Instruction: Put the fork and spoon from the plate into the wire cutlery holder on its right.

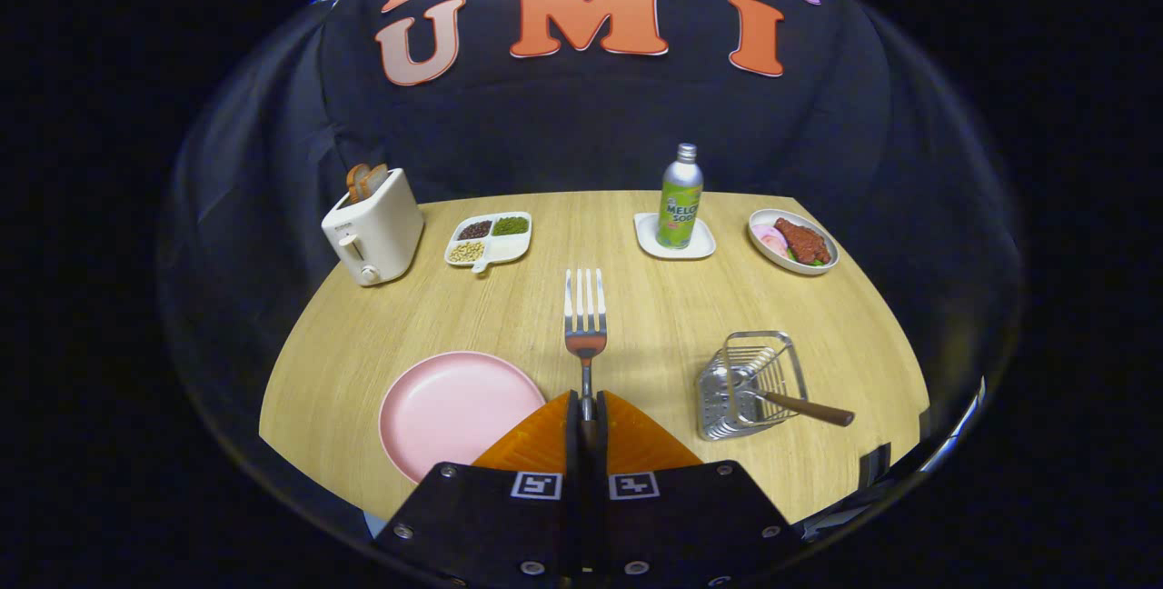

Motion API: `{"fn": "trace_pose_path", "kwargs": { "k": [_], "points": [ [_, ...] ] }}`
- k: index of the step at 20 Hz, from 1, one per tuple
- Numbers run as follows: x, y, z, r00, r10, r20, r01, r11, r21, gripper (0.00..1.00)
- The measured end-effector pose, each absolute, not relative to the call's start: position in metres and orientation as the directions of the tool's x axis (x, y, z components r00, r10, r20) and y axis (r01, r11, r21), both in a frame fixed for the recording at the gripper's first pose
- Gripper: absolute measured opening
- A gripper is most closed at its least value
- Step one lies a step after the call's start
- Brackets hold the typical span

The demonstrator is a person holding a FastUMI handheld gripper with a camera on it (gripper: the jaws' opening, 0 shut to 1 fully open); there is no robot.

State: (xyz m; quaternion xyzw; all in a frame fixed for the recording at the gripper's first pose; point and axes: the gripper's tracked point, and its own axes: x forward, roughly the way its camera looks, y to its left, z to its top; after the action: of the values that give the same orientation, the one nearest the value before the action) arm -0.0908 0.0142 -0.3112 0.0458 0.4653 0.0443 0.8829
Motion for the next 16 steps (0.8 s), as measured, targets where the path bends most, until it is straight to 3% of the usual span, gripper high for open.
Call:
{"fn": "trace_pose_path", "kwargs": {
  "k": [8,16],
  "points": [
    [-0.078,-0.058,-0.299,0.56,0.065,-0.826,-0.025,0.998,0.062,0.05],
    [-0.095,-0.093,-0.33,0.422,0.033,-0.906,-0.073,0.997,0.002,0.05]
  ]
}}
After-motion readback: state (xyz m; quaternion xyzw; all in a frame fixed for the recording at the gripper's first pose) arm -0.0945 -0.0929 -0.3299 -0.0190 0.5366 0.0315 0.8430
